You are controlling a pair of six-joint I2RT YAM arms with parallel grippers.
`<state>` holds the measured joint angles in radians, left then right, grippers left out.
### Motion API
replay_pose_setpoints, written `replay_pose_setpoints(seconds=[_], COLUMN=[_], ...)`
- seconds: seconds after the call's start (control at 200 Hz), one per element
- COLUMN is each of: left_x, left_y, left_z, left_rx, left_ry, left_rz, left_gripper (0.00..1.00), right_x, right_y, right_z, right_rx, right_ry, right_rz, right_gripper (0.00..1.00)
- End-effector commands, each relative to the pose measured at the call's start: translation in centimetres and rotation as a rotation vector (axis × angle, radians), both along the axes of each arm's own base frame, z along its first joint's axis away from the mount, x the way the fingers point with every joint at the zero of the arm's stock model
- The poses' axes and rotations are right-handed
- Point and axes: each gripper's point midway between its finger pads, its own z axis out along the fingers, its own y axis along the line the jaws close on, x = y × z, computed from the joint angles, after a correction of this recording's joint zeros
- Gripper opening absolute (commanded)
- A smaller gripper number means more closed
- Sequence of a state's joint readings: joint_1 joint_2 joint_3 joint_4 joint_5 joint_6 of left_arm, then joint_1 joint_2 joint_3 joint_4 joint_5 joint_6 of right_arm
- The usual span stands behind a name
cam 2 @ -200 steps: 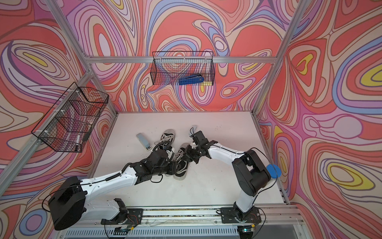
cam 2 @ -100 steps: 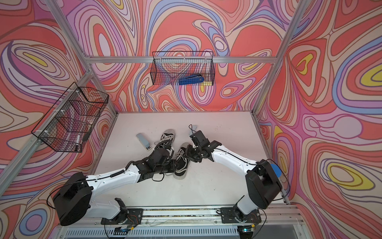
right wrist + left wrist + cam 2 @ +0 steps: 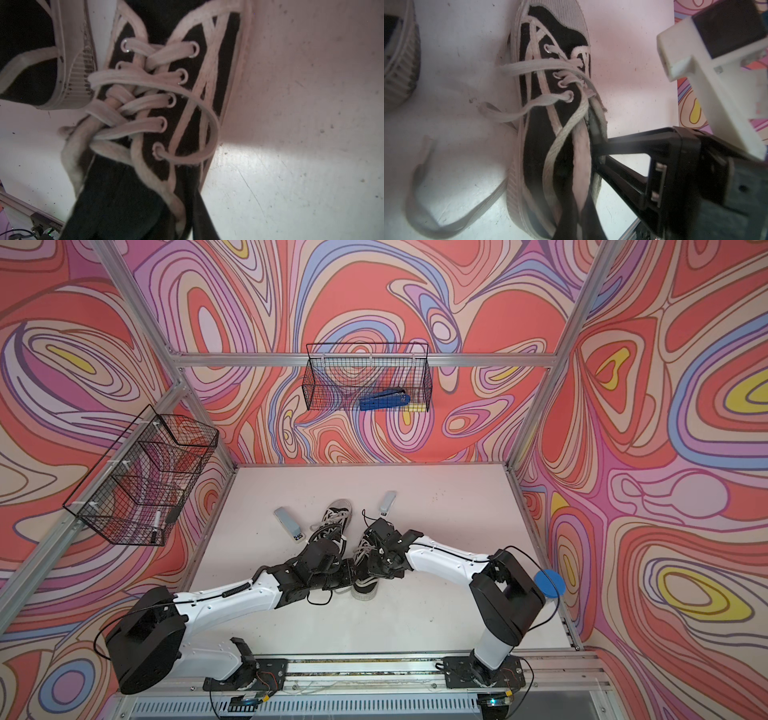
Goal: Remove the insole from the shoe
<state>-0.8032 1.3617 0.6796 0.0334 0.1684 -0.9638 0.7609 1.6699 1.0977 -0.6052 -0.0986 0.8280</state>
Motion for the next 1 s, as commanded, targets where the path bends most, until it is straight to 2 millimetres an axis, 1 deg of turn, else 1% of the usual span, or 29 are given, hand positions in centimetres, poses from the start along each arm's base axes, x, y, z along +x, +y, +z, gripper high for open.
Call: replay_pose_setpoints(seconds=[0.0, 0.04, 0.08, 0.175, 0.21, 0.265, 0.321, 0.376, 0.501, 0.571, 0.606, 0.626, 0.636, 0.646, 0.706, 0.801, 0.891, 0.931, 0.997], left_x=[0.6, 0.7, 0.9, 1.5, 1.8, 2.1, 2.1, 2.0, 0.9, 0.1, -0.2, -0.4, -0.5, -0.6, -1.1, -1.4, -1.5, -1.4, -1.2], left_y=[-0.1, -0.3, -0.6, -1.2, -1.2, -0.9, -0.2, 0.7, 2.5, 2.9, 3.0, 2.9, 2.9, 2.9, 2.6, 1.6, 0.6, 0.2, -0.4], left_z=[1.9, 2.5, 3.6, 7.6, 9.4, 11.8, 13.6, 14.6, 16.1, 16.8, 17.1, 17.2, 17.3, 17.3, 17.5, 17.8, 18.2, 17.9, 16.8], left_rx=[-0.070, -0.100, -0.143, -0.274, -0.320, -0.370, -0.409, -0.429, -0.459, -0.486, -0.500, -0.510, -0.513, -0.517, -0.546, -0.613, -0.660, -0.663, -0.660], left_ry=[-0.022, -0.022, -0.022, -0.037, -0.053, -0.069, -0.070, -0.056, -0.028, -0.011, -0.004, 0.002, 0.005, 0.009, 0.026, 0.054, 0.069, 0.075, 0.087], left_rz=[0.040, 0.053, 0.068, 0.121, 0.139, 0.177, 0.218, 0.262, 0.317, 0.315, 0.307, 0.300, 0.299, 0.294, 0.273, 0.236, 0.193, 0.182, 0.173], left_gripper=[0.00, 0.00, 0.00, 0.00, 0.00, 0.00, 0.00, 0.00, 0.00, 0.00, 0.00, 0.00, 0.00, 0.00, 0.00, 0.00, 0.00, 0.00, 0.00], right_x=[0.7, 0.7, 0.8, 1.3, 1.5, 1.7, 2.0, 2.4, 3.9, 5.3, 6.0, 6.3, 6.5, 6.6, 7.6, 8.8, 9.4, 9.6, 9.7], right_y=[-0.8, -0.7, -0.7, -1.0, -1.1, -1.1, -1.0, -0.9, -0.7, -0.8, -0.8, -0.9, -1.0, -1.1, -1.4, -1.0, -0.5, 0.1, 1.0], right_z=[-0.9, -1.1, -1.4, -1.6, -1.8, -1.9, -1.9, -1.9, -1.3, -0.6, 0.1, 0.5, -0.1, -0.3, -0.1, 0.2, 0.4, 0.6, 1.0], right_rx=[-0.061, -0.062, -0.066, -0.089, -0.095, -0.092, -0.089, -0.082, -0.043, -0.034, -0.031, -0.035, -0.050, -0.057, -0.070, -0.058, -0.035, 0.005, 0.077], right_ry=[-0.013, -0.009, -0.007, -0.019, -0.023, -0.026, -0.034, -0.037, -0.064, -0.090, -0.107, -0.115, -0.106, -0.105, -0.114, -0.127, -0.126, -0.123, -0.117], right_rz=[-0.013, -0.013, -0.017, -0.040, -0.051, -0.063, -0.077, -0.092, -0.136, -0.155, -0.159, -0.161, -0.160, -0.162, -0.169, -0.177, -0.193, -0.201, -0.220], right_gripper=[0.05, 0.00, 0.00, 0.00, 0.00, 0.00, 0.00, 0.00, 0.00, 0.00, 0.00, 0.00, 0.00, 0.00, 0.00, 0.00, 0.00, 0.00, 0.00])
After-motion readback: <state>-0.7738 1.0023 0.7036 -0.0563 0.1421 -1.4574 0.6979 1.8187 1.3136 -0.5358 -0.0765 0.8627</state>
